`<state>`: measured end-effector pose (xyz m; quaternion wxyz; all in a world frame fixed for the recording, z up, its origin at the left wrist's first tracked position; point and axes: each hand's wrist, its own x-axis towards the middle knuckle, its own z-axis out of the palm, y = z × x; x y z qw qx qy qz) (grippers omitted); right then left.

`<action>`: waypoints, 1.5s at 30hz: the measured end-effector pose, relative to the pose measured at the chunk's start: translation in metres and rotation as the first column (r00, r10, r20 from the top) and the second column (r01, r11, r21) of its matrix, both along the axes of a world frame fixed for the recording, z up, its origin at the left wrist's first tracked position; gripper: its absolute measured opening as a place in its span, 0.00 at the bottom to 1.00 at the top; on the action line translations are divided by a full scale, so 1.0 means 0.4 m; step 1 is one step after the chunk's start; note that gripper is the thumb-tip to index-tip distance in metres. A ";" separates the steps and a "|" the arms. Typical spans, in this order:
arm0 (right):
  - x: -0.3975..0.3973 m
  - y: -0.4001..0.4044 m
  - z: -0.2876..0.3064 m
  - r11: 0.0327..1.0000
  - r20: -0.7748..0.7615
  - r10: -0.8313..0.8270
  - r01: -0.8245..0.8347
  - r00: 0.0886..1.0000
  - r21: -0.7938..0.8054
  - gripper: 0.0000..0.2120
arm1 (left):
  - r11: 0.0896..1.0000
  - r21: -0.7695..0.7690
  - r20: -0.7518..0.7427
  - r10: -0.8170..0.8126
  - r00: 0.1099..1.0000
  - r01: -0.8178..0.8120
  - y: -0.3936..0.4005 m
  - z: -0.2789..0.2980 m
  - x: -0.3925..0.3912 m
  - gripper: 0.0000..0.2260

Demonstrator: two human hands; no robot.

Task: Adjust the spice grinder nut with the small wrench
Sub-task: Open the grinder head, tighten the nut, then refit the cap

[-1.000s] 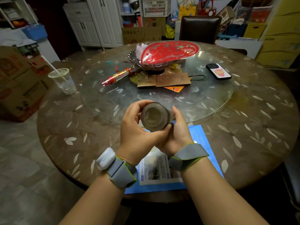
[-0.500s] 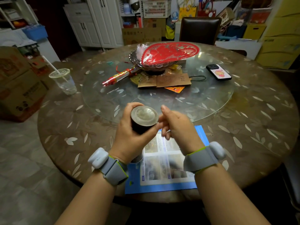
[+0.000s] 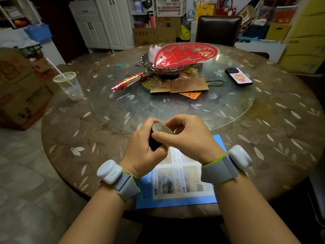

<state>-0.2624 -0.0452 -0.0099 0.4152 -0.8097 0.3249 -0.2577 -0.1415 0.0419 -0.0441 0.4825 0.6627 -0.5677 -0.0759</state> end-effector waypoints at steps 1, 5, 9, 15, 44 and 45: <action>0.000 0.000 -0.001 1.000 -0.003 -0.003 0.003 1.000 -0.001 0.17 | 1.000 0.001 0.000 0.011 1.000 -0.011 -0.001 0.000 -0.002 0.14; -0.002 0.003 -0.003 0.999 0.021 0.002 -0.003 1.000 0.049 0.16 | 0.999 -0.022 0.005 0.025 1.000 -0.025 -0.004 -0.006 -0.003 0.12; -0.013 -0.003 -0.005 0.977 0.100 0.067 -0.086 0.993 0.197 0.12 | 0.997 -0.069 0.019 -0.027 0.999 0.028 -0.002 -0.011 0.008 0.16; -0.026 -0.034 -0.034 0.821 0.442 -0.008 -0.246 0.897 0.516 0.17 | 0.991 -0.131 0.107 0.033 0.994 -0.019 0.014 -0.018 0.012 0.30; -0.025 0.003 -0.242 0.988 -0.507 -0.080 -0.001 0.858 -0.157 0.22 | 0.978 -0.152 0.330 0.186 0.925 -0.142 0.027 -0.059 0.026 0.22; -0.025 0.002 -0.239 0.989 -0.478 -0.087 0.019 0.874 -0.145 0.21 | 0.984 -0.105 0.377 0.174 0.910 -0.144 0.025 -0.063 0.034 0.21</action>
